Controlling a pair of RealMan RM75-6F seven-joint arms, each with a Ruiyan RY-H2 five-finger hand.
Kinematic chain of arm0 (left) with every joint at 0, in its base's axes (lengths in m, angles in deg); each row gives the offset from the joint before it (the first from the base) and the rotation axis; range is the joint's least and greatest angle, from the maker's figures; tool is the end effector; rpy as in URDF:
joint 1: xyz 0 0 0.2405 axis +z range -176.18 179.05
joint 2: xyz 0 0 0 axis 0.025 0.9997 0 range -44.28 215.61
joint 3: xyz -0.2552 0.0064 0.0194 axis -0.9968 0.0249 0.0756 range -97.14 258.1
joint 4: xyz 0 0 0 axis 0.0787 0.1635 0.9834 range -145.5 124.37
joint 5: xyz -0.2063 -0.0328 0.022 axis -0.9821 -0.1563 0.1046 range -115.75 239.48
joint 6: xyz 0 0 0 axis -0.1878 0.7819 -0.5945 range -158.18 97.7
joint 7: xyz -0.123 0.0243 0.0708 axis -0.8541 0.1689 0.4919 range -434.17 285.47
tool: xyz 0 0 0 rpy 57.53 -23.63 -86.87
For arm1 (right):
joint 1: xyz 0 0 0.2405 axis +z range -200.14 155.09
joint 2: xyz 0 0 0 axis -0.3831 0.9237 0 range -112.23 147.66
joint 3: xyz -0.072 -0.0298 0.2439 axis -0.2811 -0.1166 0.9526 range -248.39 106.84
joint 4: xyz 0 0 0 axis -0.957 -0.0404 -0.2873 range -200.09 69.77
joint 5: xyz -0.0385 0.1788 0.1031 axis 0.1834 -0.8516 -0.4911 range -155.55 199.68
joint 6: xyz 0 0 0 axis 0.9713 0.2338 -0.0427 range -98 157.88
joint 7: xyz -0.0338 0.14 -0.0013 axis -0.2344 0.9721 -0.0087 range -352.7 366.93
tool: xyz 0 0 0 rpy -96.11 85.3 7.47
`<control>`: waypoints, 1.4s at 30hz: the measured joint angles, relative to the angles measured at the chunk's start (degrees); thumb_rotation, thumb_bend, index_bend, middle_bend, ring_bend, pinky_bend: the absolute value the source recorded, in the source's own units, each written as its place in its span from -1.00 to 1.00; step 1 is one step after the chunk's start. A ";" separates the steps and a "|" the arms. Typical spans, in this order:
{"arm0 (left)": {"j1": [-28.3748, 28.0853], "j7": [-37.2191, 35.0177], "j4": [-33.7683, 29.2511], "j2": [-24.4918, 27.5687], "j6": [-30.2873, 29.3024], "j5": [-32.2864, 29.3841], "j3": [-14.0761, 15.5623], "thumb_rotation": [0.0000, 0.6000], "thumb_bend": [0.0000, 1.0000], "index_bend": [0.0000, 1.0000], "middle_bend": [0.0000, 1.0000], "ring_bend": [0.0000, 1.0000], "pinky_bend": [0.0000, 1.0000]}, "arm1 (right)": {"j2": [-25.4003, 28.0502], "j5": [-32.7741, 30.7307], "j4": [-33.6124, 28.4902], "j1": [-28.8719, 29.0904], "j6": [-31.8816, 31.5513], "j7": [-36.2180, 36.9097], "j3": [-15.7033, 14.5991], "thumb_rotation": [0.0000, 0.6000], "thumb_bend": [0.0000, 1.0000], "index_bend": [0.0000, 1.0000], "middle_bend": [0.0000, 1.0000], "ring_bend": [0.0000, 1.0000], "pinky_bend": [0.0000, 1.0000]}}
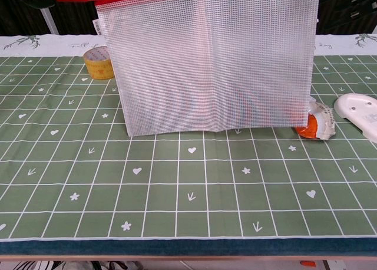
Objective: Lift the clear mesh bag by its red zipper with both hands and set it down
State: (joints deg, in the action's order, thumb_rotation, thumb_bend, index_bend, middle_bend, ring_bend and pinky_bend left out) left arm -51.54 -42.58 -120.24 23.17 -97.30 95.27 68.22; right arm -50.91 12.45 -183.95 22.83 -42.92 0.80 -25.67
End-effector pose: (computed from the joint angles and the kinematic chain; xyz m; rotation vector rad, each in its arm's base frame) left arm -0.1127 0.3694 0.1298 -1.5745 -0.9125 -0.8255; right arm -0.0890 -0.3558 0.1293 0.5938 -2.0265 1.2125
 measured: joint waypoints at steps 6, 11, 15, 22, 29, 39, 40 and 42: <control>0.61 -0.30 0.09 0.20 0.37 0.42 0.13 1.00 -0.21 0.16 -0.78 -1.00 -1.00 | 0.06 -0.09 0.11 -0.02 0.31 0.12 -0.57 1.00 0.05 0.31 -0.59 -0.97 -0.58; 0.94 -0.37 -0.21 0.29 0.54 0.44 0.12 1.00 -0.34 0.05 -0.82 -1.00 -1.00 | 0.28 0.04 -0.13 -0.06 0.84 0.02 -0.96 1.00 -0.16 -0.24 -0.81 -1.00 -0.58; 1.09 -0.07 -0.52 0.51 1.07 0.46 0.45 1.00 -0.59 -0.22 -0.89 -1.00 -1.00 | 0.56 1.05 -0.48 -0.11 1.73 -0.93 -2.06 1.00 -0.42 -0.88 -0.99 -1.00 -0.58; 1.63 -0.54 -1.00 0.83 1.26 0.52 0.39 1.00 -0.77 -0.69 -0.97 -1.00 -1.00 | 1.72 3.38 -1.18 -0.17 3.75 -3.03 -4.25 1.00 -0.62 -1.00 -1.00 -1.00 -0.58; 2.97 -1.53 -1.84 1.30 0.45 2.59 0.69 1.00 -0.77 -0.74 -0.97 -1.00 -1.00 | 3.15 6.45 -2.46 -0.46 3.48 -4.69 -6.66 1.00 -0.62 -1.00 -1.00 -1.00 -0.58; 9.57 -5.10 -6.32 2.47 -4.44 14.05 4.76 1.00 -0.77 -0.76 -1.00 -1.00 -1.00 | 7.02 18.86 -5.48 -5.60 1.84 -7.78 -15.06 1.00 -0.60 -1.00 -1.00 -1.00 -0.58; 10.55 -5.52 -6.60 2.52 -5.23 15.74 5.50 1.00 -0.77 -0.77 -1.00 -1.00 -1.00 | 7.37 21.04 -5.59 -6.32 1.52 -8.15 -16.22 1.00 -0.61 -1.00 -1.00 -1.00 -0.58; 13.08 -6.55 -6.95 2.58 -7.20 20.09 7.55 1.00 -0.78 -0.79 -1.00 -1.00 -1.00 | 8.11 27.03 -5.62 -8.21 0.67 -8.90 -19.19 1.00 -0.61 -1.00 -1.00 -1.00 -0.58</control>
State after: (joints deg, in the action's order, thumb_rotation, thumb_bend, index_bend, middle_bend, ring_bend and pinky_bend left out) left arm -38.45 -49.13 -127.19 25.75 -104.50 115.36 75.76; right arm -42.80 39.48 -189.56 14.62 -42.25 -8.09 -44.86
